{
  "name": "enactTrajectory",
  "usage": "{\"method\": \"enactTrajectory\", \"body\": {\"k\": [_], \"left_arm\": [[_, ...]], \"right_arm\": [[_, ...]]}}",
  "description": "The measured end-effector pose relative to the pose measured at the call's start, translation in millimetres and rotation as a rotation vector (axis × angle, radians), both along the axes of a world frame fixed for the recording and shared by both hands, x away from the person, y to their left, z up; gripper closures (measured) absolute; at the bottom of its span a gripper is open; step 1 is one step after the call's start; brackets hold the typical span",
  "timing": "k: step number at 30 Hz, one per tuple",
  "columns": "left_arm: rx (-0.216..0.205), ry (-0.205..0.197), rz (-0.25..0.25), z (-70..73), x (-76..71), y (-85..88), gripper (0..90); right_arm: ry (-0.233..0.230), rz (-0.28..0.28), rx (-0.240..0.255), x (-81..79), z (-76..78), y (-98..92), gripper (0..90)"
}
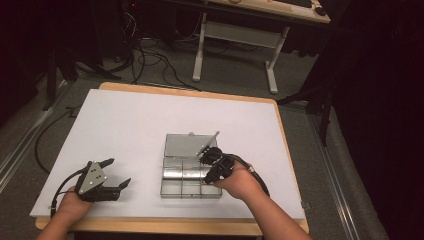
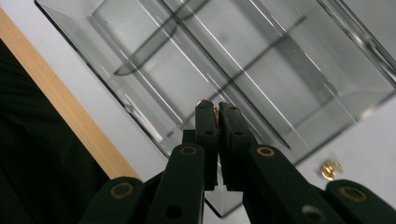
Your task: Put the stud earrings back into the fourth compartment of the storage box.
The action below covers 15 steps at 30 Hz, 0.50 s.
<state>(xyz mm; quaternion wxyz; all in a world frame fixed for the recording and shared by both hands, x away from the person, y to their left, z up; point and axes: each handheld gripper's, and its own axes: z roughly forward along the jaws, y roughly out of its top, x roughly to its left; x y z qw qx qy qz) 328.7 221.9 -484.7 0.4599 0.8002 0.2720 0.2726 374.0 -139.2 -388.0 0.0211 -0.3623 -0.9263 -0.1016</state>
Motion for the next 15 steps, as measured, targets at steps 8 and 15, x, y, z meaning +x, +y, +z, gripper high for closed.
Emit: {"method": "enactTrajectory", "body": {"k": [8, 15], "left_arm": [[-0.008, 0.002, -0.003, 0.1, 0.0, 0.7, 15.2], [-0.007, 0.000, -0.003, 0.2, -0.1, 0.9, 15.2]], "right_arm": [[0.000, 0.042, -0.003, 2.9, -2.2, 21.6, 87.8], [0.005, 0.071, 0.005, 4.3, -5.2, 39.5, 87.7]]}}
